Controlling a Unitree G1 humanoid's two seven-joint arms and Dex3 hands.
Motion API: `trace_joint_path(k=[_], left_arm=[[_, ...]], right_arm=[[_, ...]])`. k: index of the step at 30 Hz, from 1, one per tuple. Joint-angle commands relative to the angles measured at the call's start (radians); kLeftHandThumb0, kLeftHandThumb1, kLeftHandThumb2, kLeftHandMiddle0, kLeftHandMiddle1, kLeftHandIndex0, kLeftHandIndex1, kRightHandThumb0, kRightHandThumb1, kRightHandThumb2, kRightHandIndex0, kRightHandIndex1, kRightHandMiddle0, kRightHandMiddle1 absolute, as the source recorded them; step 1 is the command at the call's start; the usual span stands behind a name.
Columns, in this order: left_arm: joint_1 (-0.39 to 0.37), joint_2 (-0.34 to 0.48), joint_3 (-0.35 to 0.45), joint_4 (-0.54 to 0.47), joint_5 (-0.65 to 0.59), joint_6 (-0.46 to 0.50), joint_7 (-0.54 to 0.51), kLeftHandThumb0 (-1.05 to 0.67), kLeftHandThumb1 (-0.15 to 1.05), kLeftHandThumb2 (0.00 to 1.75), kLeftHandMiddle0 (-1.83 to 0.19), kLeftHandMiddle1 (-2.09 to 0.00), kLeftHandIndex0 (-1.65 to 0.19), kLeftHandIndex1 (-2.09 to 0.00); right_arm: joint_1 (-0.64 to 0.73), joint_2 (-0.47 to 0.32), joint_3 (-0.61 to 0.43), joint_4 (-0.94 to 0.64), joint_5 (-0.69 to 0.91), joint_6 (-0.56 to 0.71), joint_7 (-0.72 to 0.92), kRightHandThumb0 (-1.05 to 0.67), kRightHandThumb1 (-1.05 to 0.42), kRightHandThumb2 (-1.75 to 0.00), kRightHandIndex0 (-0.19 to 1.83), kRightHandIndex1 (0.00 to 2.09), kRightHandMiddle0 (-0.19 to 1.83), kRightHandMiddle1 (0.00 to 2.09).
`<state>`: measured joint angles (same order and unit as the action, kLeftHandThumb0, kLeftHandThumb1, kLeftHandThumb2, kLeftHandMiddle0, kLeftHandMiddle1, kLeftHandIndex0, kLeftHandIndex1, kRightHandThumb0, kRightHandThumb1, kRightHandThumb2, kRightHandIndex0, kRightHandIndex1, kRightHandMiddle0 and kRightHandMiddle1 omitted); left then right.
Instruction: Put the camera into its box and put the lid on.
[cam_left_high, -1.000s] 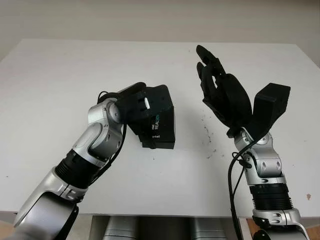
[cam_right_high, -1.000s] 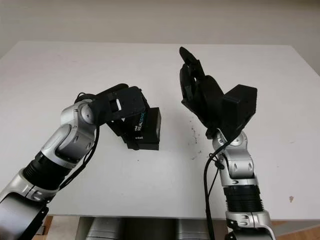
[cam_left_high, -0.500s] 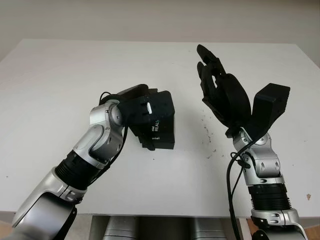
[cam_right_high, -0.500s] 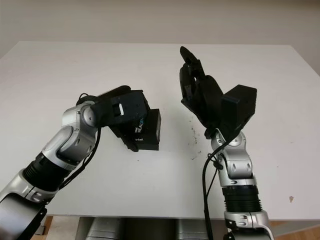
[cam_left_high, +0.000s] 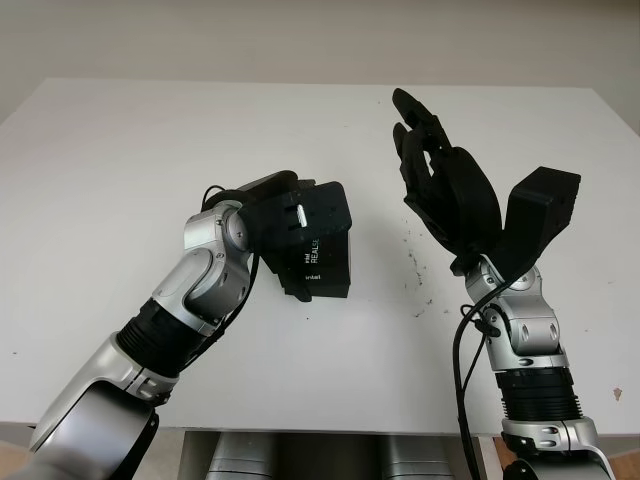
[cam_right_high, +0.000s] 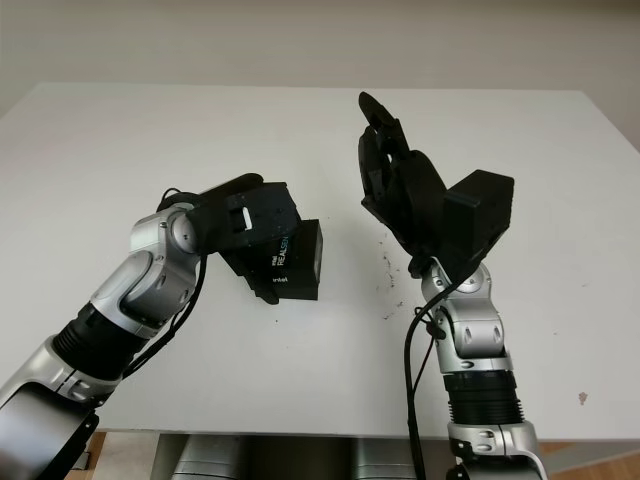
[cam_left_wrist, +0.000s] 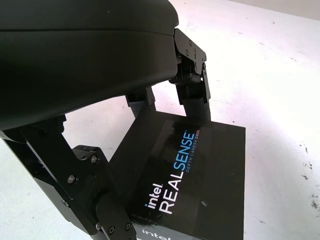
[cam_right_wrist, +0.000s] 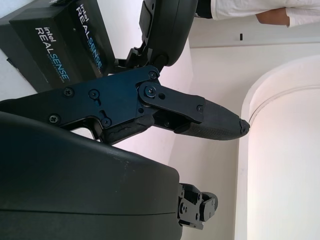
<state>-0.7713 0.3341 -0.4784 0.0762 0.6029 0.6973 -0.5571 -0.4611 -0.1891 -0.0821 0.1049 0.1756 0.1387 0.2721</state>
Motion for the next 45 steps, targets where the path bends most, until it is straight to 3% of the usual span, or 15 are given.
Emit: trace_joint_path(k=[1,16,25,29,35,36,38,39,40,41,43,45], left_arm=[[0.023,-0.037,-0.033,0.014,-0.017,0.002,-0.026,-0.21,0.9,0.05,-0.46,-1.51,-0.45,-1.45],[-0.01,-0.03,-0.094,0.023,0.029,0.007,-0.076,-0.21,0.9,0.05,-0.29,-1.47,-0.38,-1.5],[0.002,-0.012,-0.118,0.034,0.052,-0.054,-0.069,-0.22,0.87,0.05,-0.1,-1.52,-0.35,-1.5],[0.018,-0.014,-0.106,0.038,0.047,-0.085,-0.066,-0.2,0.86,0.05,-0.07,-1.66,-0.35,-1.62],[0.043,-0.019,-0.092,0.023,0.049,-0.099,-0.054,-0.21,0.88,0.06,-0.06,-1.6,-0.32,-1.59],[0.046,-0.021,-0.09,0.02,0.052,-0.095,-0.051,-0.25,0.9,0.06,-0.03,-1.66,-0.3,-1.57],[0.042,-0.016,-0.105,0.016,0.069,-0.077,-0.072,-0.42,0.94,0.06,0.12,-1.66,0.0,-1.48],[0.032,-0.006,-0.123,0.01,0.085,-0.059,-0.109,-0.54,0.96,0.06,0.16,-1.67,0.09,-1.2],[0.025,0.012,-0.144,-0.002,0.103,-0.058,-0.148,-0.67,1.0,0.08,0.17,-1.29,0.13,-0.7],[0.025,0.032,-0.155,-0.02,0.116,-0.064,-0.181,-0.74,1.02,0.1,0.11,-0.86,0.13,-0.42],[0.039,0.067,-0.155,-0.064,0.129,-0.074,-0.228,-0.86,1.04,0.22,0.13,-0.22,0.17,-0.1],[0.06,0.091,-0.138,-0.096,0.127,-0.088,-0.249,-0.95,1.05,0.35,0.18,-0.05,0.19,-0.02]], right_arm=[[-0.004,0.006,-0.003,-0.003,0.002,-0.014,-0.004,-0.66,-1.05,-0.7,-0.15,0.05,-0.19,0.37],[0.004,0.017,-0.003,-0.016,0.013,0.001,-0.02,-0.66,-1.05,-0.67,-0.15,0.05,-0.19,0.36],[0.003,0.018,0.001,-0.013,0.011,-0.004,-0.029,-0.66,-1.05,-0.67,-0.14,0.06,-0.19,0.4],[0.004,0.019,0.004,-0.014,0.009,-0.005,-0.033,-0.66,-1.05,-0.66,-0.14,0.06,-0.19,0.39],[0.004,0.028,0.0,-0.006,0.008,-0.015,-0.044,-0.66,-1.05,-0.65,-0.11,0.07,-0.19,0.44],[0.004,0.027,0.0,-0.006,0.007,-0.015,-0.044,-0.67,-1.05,-0.65,-0.11,0.07,-0.19,0.44],[0.005,0.026,0.0,-0.008,0.009,-0.013,-0.042,-0.66,-1.05,-0.65,-0.11,0.07,-0.19,0.44],[0.006,0.025,0.0,-0.009,0.009,-0.014,-0.041,-0.66,-1.05,-0.65,-0.11,0.07,-0.19,0.43],[0.006,0.022,0.001,-0.013,0.007,-0.009,-0.041,-0.66,-1.05,-0.66,-0.11,0.07,-0.19,0.43],[0.007,0.02,0.001,-0.015,0.007,-0.008,-0.039,-0.66,-1.05,-0.66,-0.11,0.06,-0.19,0.42],[0.007,0.017,0.0,-0.019,0.011,-0.002,-0.032,-0.65,-1.05,-0.67,-0.12,0.06,-0.19,0.41],[0.007,0.016,-0.003,-0.02,0.014,0.0,-0.03,-0.65,-1.05,-0.66,-0.12,0.06,-0.19,0.42]])
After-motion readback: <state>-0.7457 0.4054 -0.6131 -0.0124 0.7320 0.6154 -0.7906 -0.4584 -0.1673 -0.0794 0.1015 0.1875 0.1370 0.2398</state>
